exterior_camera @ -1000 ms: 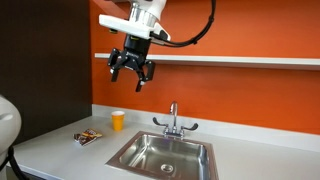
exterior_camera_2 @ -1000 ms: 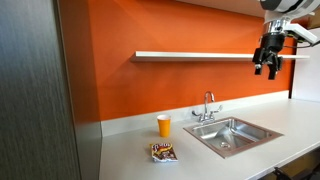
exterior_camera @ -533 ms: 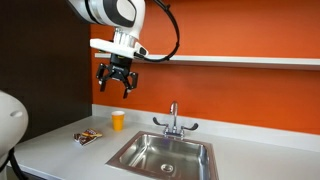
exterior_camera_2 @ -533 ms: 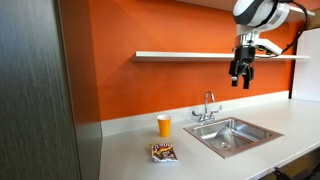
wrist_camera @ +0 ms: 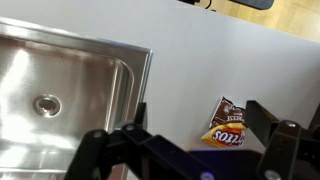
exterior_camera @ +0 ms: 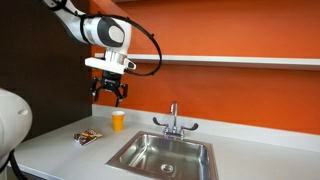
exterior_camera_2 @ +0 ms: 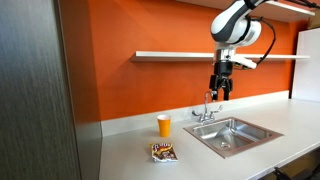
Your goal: Put the packet on the bottom shelf.
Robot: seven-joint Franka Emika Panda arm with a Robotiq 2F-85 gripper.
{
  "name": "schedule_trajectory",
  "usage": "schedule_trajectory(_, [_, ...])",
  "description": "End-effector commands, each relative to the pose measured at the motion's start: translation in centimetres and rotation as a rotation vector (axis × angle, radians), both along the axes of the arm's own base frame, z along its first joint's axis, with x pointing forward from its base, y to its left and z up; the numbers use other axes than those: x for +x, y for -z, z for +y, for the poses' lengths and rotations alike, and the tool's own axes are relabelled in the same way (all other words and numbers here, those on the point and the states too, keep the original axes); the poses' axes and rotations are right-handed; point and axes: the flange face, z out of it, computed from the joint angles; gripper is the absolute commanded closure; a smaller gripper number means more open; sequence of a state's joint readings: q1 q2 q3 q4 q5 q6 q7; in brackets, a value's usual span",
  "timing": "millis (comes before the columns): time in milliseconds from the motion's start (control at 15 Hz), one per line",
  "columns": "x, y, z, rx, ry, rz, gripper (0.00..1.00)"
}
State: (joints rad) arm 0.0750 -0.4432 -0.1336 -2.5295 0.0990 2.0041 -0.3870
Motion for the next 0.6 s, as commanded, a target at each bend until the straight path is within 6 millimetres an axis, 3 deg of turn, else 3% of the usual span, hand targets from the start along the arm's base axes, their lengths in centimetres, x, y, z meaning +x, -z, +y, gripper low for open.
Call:
schedule_trajectory(0, [0.6, 2.1, 2.6, -0.013, 0.018, -0.010, 0.00])
schedule_trajectory(533, [0.6, 7.0, 8.9, -0.038, -0.004, 0.030, 0.00])
